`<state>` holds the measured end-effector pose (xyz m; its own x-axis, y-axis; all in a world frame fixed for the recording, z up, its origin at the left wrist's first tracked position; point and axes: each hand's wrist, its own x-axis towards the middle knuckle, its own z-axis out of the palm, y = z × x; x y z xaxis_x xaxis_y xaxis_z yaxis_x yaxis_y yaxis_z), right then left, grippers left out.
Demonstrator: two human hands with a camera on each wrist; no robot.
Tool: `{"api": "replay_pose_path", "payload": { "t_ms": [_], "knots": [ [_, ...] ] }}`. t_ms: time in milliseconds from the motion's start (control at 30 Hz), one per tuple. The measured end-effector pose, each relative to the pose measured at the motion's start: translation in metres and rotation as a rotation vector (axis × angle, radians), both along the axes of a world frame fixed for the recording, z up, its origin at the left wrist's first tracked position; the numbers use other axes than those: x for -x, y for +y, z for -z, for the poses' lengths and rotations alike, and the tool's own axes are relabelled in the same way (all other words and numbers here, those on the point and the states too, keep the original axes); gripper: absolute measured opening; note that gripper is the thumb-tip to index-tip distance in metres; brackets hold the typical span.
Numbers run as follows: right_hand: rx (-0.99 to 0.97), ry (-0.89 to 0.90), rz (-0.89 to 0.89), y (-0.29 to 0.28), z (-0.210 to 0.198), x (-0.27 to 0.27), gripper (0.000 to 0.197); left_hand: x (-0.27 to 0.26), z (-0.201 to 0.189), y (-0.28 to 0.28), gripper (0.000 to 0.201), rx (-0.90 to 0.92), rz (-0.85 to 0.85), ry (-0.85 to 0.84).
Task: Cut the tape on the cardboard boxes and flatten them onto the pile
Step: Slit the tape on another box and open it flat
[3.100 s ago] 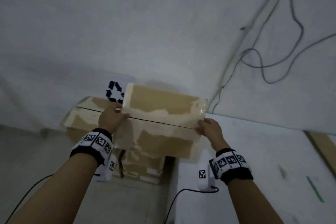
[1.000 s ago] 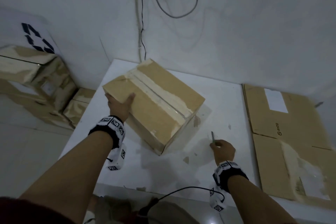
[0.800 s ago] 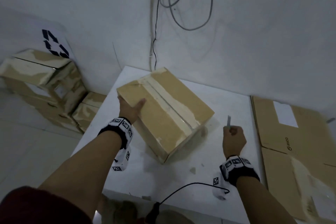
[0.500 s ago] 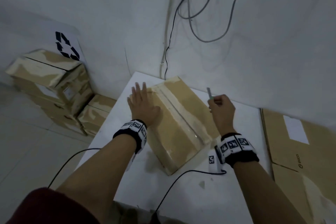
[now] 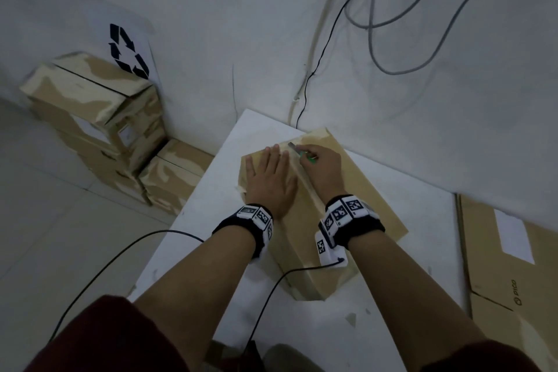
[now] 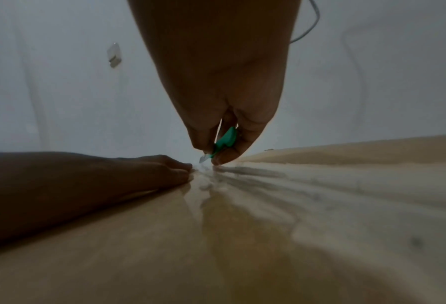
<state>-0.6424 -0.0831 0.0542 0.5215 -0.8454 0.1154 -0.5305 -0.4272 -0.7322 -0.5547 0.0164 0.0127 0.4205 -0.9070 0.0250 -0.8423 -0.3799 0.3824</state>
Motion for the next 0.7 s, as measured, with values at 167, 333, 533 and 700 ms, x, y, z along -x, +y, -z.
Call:
{"api": "replay_pose_path", "payload": {
  "t_ms": [167,333,533,700],
  "knots": [
    [0.078,0.163,-0.029,-0.003,-0.002,-0.006,0.027,0.001,0.001,0.000,0.083,0.026,-0.011,0.000],
    [0.187,0.296,-0.035,0.003,-0.002,-0.013,0.032,0.001,-0.001,-0.001,0.083,0.010,-0.017,0.010],
    [0.210,0.398,-0.047,0.006,-0.008,-0.019,0.032,0.001,-0.002,0.000,0.071,-0.003,-0.016,0.019],
    [0.199,0.452,0.014,0.004,-0.012,-0.017,0.031,0.001,-0.003,0.001,0.065,-0.011,-0.009,0.010]
  ]
}}
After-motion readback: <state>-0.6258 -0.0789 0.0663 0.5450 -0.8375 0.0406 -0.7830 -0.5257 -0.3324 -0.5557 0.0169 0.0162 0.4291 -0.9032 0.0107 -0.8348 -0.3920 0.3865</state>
